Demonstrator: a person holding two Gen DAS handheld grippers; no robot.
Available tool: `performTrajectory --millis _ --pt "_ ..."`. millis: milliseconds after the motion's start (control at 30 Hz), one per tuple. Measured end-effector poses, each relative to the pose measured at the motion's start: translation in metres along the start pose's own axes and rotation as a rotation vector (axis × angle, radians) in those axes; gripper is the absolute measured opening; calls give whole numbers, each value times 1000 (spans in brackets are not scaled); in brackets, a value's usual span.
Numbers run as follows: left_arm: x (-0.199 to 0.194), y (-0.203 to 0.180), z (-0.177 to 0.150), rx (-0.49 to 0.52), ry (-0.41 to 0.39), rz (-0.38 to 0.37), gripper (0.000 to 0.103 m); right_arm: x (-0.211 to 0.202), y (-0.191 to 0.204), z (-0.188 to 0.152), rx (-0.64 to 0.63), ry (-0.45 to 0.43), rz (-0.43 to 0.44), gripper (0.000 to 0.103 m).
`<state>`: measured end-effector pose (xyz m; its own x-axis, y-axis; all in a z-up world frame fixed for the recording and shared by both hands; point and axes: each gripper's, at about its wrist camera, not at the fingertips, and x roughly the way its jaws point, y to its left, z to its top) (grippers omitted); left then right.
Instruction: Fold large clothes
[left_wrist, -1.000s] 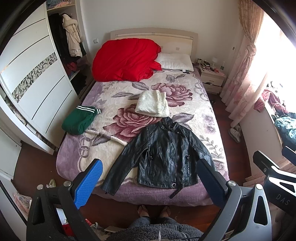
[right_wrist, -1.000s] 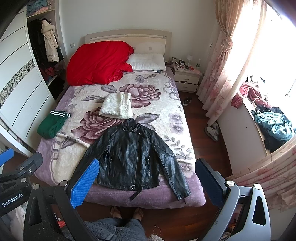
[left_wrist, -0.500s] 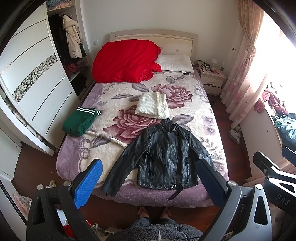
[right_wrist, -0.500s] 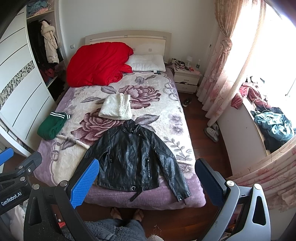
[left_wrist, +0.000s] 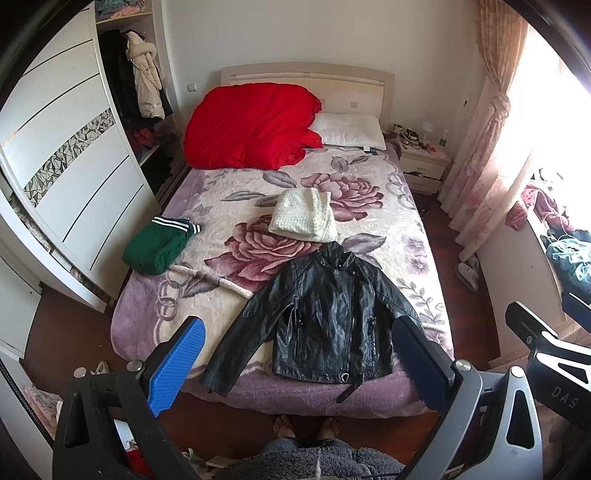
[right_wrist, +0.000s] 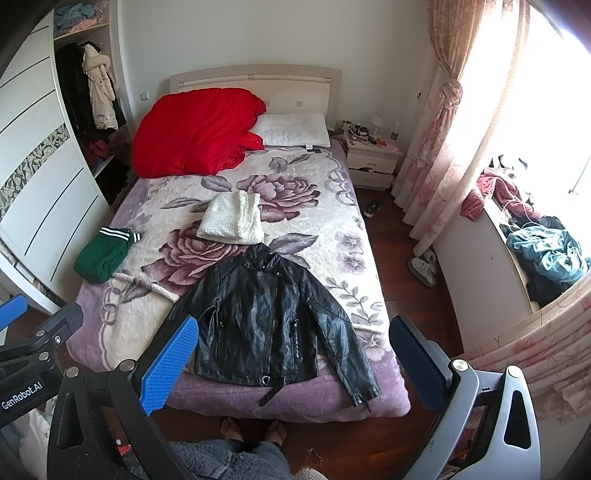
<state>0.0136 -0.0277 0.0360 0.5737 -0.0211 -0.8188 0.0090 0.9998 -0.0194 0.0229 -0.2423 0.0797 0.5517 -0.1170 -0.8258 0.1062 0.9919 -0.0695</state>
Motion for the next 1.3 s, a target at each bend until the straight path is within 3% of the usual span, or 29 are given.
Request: performTrajectory --millis 367,500,600,733,867,967,1133,1233,1300 --pt "13 7 0 -4 -19 7 103 15 6 11 33 -1 25 103" --pt "54 13 -4 3 -32 70 103 62 -11 5 133 63 83 103" --pt "103 18 -11 21 2 107 103 123 -39 -10 275 162 49 103" --pt "181 24 -33 53 89 128 103 215 -93 -64 514 295 -40 103" --pt "257 20 -57 90 182 156 103 298 -158 -153 790 403 -99 100" --pt "303 11 -72 111 253 178 103 352 -204 -237 997 452 -126 83" --pt "366 -6 -97 152 339 221 103 449 -261 -382 1331 491 -100 82" --pt "398 -13 -115 181 386 272 103 502 -276 -456 1539 501 -56 82" --pt "423 -19 -127 178 420 287 103 539 -280 -499 1661 445 17 82"
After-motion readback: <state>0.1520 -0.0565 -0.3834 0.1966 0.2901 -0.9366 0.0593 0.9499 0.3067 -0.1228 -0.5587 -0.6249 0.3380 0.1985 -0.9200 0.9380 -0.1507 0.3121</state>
